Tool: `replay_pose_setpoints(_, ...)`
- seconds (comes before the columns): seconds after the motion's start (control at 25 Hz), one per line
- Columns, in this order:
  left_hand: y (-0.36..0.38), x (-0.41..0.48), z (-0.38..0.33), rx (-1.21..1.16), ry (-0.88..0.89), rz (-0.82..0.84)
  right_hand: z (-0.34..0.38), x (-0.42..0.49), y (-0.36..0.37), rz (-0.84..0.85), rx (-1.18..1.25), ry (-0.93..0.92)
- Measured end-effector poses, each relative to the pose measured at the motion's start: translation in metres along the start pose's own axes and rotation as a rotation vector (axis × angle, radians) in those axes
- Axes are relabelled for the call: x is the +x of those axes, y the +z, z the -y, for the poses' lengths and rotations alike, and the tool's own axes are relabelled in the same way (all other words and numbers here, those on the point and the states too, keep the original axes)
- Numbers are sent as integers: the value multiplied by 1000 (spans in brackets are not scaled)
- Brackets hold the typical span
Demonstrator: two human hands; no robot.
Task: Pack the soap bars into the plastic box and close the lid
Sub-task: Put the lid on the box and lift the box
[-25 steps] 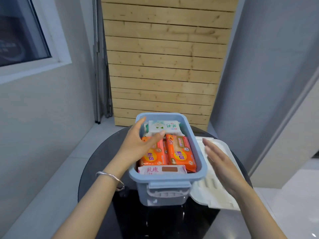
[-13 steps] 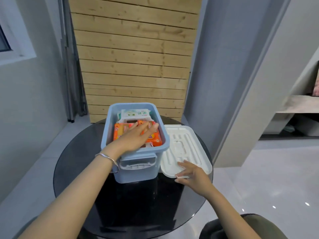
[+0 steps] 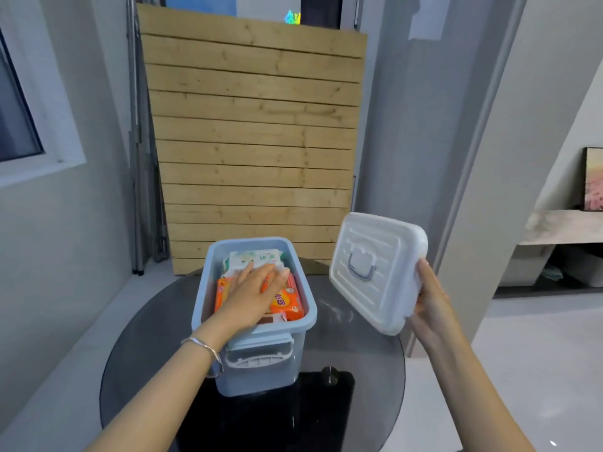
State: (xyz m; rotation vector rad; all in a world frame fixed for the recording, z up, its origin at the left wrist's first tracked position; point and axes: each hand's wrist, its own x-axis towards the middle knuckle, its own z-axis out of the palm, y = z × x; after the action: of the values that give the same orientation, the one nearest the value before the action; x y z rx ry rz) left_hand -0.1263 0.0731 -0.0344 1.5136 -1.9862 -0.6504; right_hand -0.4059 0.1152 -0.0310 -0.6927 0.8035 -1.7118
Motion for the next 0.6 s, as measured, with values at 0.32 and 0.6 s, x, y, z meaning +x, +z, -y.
replay_pose_setpoints(0.32,2,7,-59,-929,-111,106,21,-15,78,236,512,47)
replay_pose_setpoints(0.6,-66,7,-24,-1163,-59,-329,-1,-20,87,359,237,213)
